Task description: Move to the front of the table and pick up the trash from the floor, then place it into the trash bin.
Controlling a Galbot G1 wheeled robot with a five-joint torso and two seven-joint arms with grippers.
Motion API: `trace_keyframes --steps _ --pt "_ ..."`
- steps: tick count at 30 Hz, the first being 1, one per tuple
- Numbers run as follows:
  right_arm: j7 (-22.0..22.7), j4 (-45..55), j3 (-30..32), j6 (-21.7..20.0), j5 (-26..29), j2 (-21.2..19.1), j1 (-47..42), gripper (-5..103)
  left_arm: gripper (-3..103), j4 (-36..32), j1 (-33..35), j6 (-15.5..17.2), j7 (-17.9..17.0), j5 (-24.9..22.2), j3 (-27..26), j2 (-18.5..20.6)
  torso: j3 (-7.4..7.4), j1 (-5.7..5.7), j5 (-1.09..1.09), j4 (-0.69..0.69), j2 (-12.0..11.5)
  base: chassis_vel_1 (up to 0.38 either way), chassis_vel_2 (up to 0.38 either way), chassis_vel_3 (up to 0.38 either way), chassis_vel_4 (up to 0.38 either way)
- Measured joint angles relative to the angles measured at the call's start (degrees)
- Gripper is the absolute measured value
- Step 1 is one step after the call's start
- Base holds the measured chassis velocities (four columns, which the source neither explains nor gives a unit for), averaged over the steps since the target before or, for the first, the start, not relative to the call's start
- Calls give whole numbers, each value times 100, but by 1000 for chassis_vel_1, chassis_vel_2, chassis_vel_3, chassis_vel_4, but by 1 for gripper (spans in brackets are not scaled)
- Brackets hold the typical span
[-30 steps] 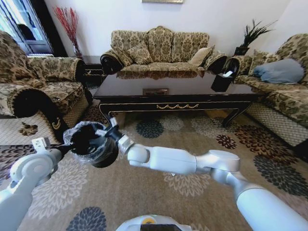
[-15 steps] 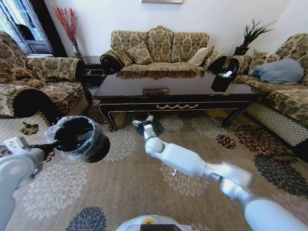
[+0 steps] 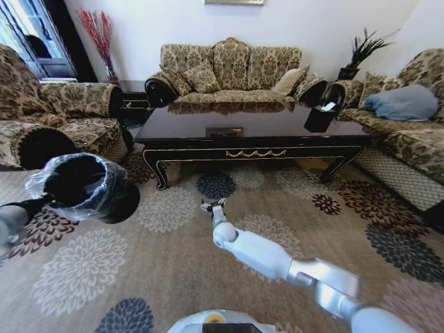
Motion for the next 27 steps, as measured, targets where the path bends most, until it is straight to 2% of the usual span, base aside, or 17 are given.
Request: trace_keyframes --steps 4,10,17,20,21,24,27 --pt "-54 -272 2 -1 -96 139 -82 100 2 21 2 -9 -10 0 -31 -24 0 0 0 2 0 0 0 0 0" --pt "-330 -926 107 285 -580 354 -132 100 2 98 8 -26 -19 29 -51 -45 0 0 0 0 0 0 0 0 0" --pt "-445 -1230 448 464 -678 327 -208 100 2 102 76 -23 -23 126 9 -124 0 0 1 1 0 0 0 0 0" --pt "-229 -1255 759 295 -588 286 -329 100 2 68 91 -10 -43 158 73 -179 0 0 0 0 -1 0 0 0 0" --pt "50 -1192 1042 74 -286 240 -478 100 2 15 113 9 -61 166 109 -237 0 0 0 -1 -1 0 0 0 0" --pt "221 -1129 1361 -44 -59 212 -656 100 2 -28 137 19 -69 178 123 -291 0 0 1 -1 -1 0 0 0 0" --pt "334 -1049 2091 -73 151 205 -1130 100 2 -79 181 31 -74 231 157 -393 0 0 1 0 0 0 0 0 0"
